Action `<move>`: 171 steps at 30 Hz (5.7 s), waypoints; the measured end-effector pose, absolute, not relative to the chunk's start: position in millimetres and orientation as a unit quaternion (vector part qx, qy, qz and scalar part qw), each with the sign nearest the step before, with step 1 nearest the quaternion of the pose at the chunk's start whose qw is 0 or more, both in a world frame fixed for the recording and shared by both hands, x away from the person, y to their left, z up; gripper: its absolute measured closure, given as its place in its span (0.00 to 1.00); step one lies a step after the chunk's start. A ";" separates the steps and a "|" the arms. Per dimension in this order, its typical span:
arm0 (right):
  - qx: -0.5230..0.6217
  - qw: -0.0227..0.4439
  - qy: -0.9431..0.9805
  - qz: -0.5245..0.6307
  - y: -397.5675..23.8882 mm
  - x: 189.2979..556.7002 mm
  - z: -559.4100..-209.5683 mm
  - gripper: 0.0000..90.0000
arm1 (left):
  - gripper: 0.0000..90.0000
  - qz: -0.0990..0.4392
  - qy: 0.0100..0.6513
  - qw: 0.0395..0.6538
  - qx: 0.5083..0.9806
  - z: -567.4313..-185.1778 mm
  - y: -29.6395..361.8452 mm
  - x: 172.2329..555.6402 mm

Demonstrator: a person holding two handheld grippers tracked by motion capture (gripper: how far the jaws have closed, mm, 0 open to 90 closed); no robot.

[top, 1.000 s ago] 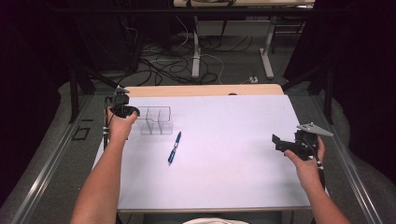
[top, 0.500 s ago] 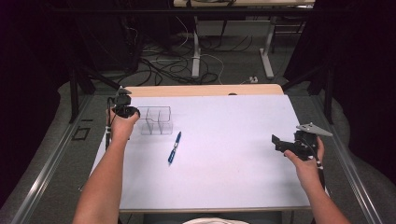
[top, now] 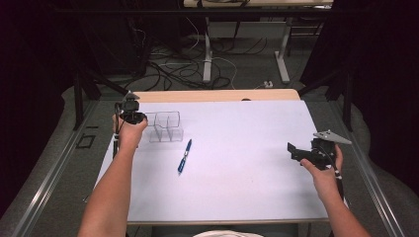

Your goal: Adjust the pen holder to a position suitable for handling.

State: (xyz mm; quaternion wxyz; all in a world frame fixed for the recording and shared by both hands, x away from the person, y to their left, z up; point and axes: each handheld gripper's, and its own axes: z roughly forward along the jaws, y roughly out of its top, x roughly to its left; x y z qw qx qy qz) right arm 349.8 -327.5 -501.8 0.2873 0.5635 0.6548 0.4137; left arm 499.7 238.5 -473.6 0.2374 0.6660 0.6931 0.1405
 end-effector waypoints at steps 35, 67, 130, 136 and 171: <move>0.562 0.287 0.656 0.414 -327.5 349.8 -501.6 0.00 | 0.98 0.112 0.691 0.317 0.640 -461.7 206.2 490.5; 0.562 0.282 0.655 0.418 -326.0 350.1 -501.8 0.00 | 0.97 0.078 0.687 0.331 0.642 -461.2 120.1 490.1; 0.560 0.279 0.657 0.420 -326.7 351.8 -503.2 0.00 | 0.80 0.036 0.675 0.350 0.648 -480.2 95.5 489.2; 0.561 0.280 0.657 0.419 -326.8 351.5 -503.0 0.00 | 0.76 0.034 0.663 0.365 0.653 -476.6 98.2 487.0; 0.563 0.281 0.654 0.420 -324.1 352.1 -502.5 0.00 | 0.35 0.141 0.546 0.411 0.717 -451.5 112.3 459.5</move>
